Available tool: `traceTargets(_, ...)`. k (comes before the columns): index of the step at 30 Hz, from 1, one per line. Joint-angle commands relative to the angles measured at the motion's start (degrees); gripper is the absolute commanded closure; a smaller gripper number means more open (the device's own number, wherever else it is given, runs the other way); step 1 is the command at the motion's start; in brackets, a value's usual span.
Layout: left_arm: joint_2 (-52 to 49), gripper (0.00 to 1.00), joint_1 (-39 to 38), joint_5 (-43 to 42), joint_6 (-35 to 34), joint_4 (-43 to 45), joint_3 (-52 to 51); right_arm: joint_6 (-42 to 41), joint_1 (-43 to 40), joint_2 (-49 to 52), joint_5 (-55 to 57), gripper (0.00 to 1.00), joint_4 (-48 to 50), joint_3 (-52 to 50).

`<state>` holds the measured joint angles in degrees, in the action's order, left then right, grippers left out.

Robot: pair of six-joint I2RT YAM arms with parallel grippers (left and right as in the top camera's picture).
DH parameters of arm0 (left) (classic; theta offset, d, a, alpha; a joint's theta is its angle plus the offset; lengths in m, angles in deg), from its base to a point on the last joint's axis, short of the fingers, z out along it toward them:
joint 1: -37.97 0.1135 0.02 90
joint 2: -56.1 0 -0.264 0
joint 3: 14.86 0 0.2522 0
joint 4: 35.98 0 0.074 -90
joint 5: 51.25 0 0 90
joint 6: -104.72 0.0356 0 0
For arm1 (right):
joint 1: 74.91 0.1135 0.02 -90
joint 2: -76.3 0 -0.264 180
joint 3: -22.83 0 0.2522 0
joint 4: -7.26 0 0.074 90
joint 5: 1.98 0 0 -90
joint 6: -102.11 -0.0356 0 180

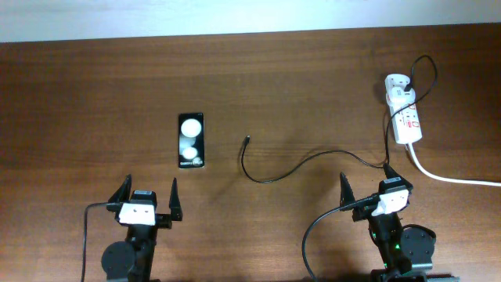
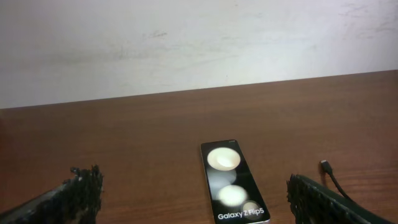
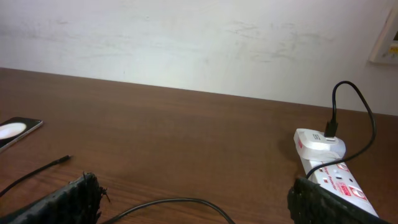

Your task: Plug charger to phone and switch on socket

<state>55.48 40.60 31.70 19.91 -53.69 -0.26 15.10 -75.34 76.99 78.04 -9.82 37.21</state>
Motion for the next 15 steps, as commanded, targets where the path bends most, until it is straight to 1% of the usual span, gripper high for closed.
traceTargets(1,0.3,0.01,-0.2,0.7,0.9,-0.1,-0.3,-0.5,0.0,-0.5,-0.5,0.01,-0.3,-0.3)
traceTargets(15,0.3,0.01,-0.2,0.7,0.9,-0.1,-0.3,-0.5,0.0,0.3,-0.5,0.01,-0.3,-0.3)
